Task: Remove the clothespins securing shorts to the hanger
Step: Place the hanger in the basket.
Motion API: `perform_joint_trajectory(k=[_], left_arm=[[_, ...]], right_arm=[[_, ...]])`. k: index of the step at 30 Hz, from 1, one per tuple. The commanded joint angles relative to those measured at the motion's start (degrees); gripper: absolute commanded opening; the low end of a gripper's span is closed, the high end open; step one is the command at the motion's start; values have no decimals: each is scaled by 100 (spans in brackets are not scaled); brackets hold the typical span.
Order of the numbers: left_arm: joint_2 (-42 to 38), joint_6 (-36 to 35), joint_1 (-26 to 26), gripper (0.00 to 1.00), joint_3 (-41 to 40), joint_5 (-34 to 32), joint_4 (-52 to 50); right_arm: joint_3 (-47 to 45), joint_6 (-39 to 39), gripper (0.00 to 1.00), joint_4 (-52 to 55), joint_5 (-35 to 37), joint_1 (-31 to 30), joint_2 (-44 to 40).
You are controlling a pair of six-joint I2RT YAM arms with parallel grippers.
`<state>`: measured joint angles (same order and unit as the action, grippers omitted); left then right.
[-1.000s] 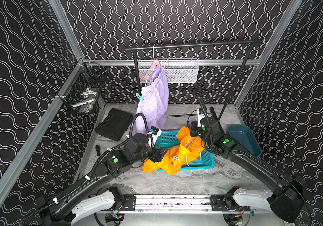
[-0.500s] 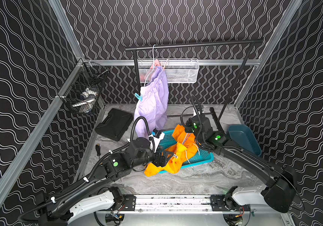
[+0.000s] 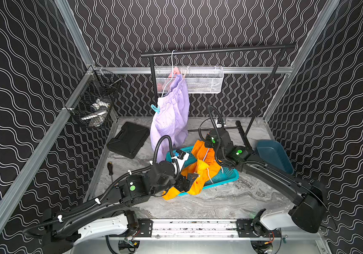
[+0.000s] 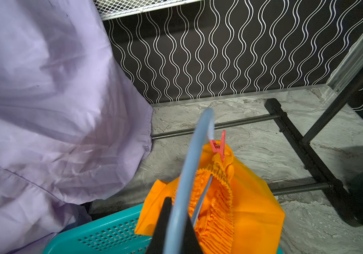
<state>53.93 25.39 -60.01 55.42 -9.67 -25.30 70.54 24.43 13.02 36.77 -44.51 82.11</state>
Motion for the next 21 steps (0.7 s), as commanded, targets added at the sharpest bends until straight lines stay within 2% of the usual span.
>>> perform_joint_trajectory(k=[1, 5, 13, 16, 18, 21], left_arm=[[62, -47, -227, 81, 22, -337, 164], [115, -77, -502, 81, 95, -549, 190], [548, -166, -867, 79, 274, -1492, -96], [679, -167, -966, 73, 296, -1716, -110], [669, -192, -997, 62, 260, -1779, -42], [636, -231, -1004, 56, 228, -1861, 15]], right_arm=[[121, 150, 0, 127, 150, -9, 100], [173, 198, 0, 190, 229, -23, 192], [132, 215, 0, 79, 192, -64, 113], [118, 190, 0, 62, 194, -67, 87], [109, 177, 0, 56, 190, -66, 60], [83, 149, 0, 4, 146, -75, 3]])
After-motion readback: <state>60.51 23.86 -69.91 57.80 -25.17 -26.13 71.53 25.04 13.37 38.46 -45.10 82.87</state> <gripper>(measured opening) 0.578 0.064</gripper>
